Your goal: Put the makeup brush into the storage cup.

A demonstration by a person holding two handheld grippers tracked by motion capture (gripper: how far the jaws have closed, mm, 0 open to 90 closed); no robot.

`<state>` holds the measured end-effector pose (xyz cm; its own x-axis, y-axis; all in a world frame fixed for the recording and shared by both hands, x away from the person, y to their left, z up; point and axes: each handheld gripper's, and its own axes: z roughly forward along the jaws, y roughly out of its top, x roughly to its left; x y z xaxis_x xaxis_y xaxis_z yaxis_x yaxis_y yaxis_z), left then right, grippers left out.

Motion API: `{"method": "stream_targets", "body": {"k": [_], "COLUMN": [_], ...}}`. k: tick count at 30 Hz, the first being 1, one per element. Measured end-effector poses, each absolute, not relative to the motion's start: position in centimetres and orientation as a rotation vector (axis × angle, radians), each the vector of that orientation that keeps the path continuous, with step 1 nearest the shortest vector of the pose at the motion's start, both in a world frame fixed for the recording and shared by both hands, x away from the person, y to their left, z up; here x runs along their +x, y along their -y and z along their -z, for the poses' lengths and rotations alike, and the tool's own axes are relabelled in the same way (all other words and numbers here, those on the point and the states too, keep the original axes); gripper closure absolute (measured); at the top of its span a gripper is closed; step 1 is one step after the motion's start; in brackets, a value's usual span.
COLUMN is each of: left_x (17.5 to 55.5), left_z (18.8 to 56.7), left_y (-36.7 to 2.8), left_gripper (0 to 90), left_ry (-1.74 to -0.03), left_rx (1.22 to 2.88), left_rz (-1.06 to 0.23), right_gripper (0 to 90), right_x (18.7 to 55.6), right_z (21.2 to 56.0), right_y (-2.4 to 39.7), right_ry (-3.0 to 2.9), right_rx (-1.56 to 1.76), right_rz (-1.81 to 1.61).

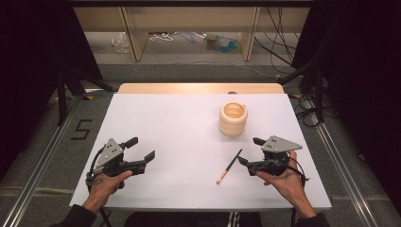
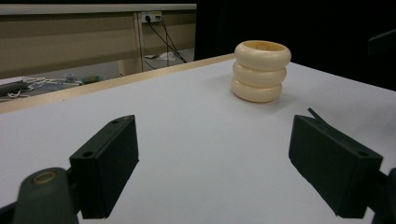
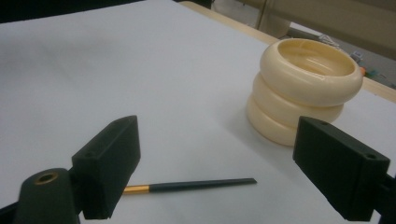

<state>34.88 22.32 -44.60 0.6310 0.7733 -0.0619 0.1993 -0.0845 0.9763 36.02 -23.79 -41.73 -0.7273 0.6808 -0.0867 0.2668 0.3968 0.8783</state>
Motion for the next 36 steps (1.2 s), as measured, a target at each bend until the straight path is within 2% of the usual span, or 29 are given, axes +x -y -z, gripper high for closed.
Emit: {"method": "stream_targets", "body": {"k": [19, 36], "left_x": [34.8, 34.9], "left_z": [44.6, 44.6], "left_y": [-22.3, -22.3], "left_gripper": [15.8, 15.7], "left_ry": [-0.828, -0.828], "left_rx": [1.631, 1.634], "left_rz": [-0.58, -0.577], "right_gripper": [18.4, 18.9], "right_x": [39.8, 41.4], "right_z": [40.8, 42.3], "right_y": [21.8, 20.1], "right_ry": [-2.523, -2.68], "right_rx": [0.624, 0.532], "right_rz": [-1.069, -0.901]}}
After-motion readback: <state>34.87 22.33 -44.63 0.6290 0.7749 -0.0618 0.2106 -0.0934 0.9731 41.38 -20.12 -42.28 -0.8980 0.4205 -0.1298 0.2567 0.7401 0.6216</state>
